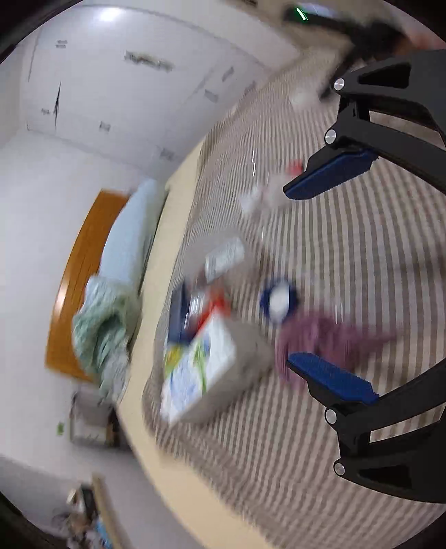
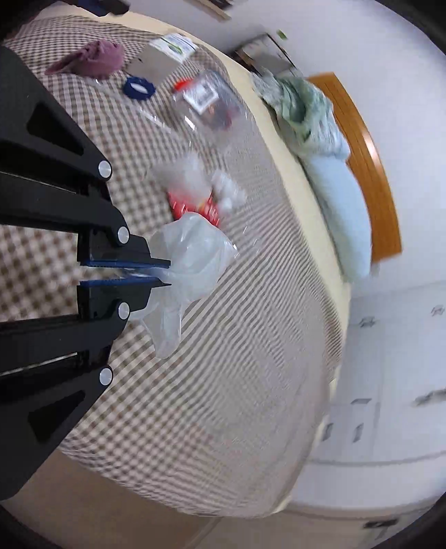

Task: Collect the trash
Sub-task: 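Grasp a clear plastic bag with the right tool while the left tool grasps another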

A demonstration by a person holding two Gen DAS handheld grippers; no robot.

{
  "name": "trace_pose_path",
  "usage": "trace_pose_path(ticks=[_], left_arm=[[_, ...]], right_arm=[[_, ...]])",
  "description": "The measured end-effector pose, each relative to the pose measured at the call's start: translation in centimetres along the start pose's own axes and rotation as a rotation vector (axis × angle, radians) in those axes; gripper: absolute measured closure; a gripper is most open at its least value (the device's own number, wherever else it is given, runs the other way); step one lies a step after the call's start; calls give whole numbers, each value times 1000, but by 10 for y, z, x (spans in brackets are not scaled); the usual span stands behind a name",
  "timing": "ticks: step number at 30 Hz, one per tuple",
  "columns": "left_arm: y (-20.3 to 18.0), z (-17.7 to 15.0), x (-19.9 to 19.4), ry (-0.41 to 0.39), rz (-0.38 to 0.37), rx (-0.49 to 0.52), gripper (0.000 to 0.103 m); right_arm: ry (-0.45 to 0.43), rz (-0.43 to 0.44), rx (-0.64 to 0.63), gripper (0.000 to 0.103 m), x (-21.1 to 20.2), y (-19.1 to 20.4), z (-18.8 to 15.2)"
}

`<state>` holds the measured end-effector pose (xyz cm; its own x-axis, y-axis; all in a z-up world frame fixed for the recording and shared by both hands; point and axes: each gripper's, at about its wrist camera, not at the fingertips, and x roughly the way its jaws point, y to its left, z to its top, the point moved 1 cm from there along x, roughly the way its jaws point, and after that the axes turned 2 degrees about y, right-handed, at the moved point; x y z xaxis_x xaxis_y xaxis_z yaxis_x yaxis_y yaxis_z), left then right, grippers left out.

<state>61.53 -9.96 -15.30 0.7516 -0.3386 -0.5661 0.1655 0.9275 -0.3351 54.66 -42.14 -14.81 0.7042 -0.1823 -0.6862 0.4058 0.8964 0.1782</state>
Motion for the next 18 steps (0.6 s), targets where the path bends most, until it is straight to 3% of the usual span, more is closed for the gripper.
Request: trace_pose_path(ticks=[3,7,8,10,11,12,13,15,16,18], left_arm=[[-38,15,44,81,-54,39,16],[-81,20,114,202,-175,7,16],[-92,18,129,236,-177,32,16],[-112,13,167,301,-95,104,19],[-117,11,181,316,-63,120,24],[-119,8,195,335,-48,130,36],[-119,5,206,362,-36,127,56],[-111,2,212,380,-40,88,74],[-107,2,208,372,-53,79,82],[-101,2,193,364,-59,86,89]], right_arm=[[17,39,9,98,11,3,-2],[48,79,35,98,33,-1,-3],[56,90,50,98,36,-3,-2],[77,124,72,98,43,-3,0],[77,129,64,98,44,-1,0],[75,131,55,98,44,1,2],[75,137,47,98,44,3,3],[81,150,43,98,46,6,3],[86,150,39,98,49,9,3],[93,152,29,98,51,14,3]])
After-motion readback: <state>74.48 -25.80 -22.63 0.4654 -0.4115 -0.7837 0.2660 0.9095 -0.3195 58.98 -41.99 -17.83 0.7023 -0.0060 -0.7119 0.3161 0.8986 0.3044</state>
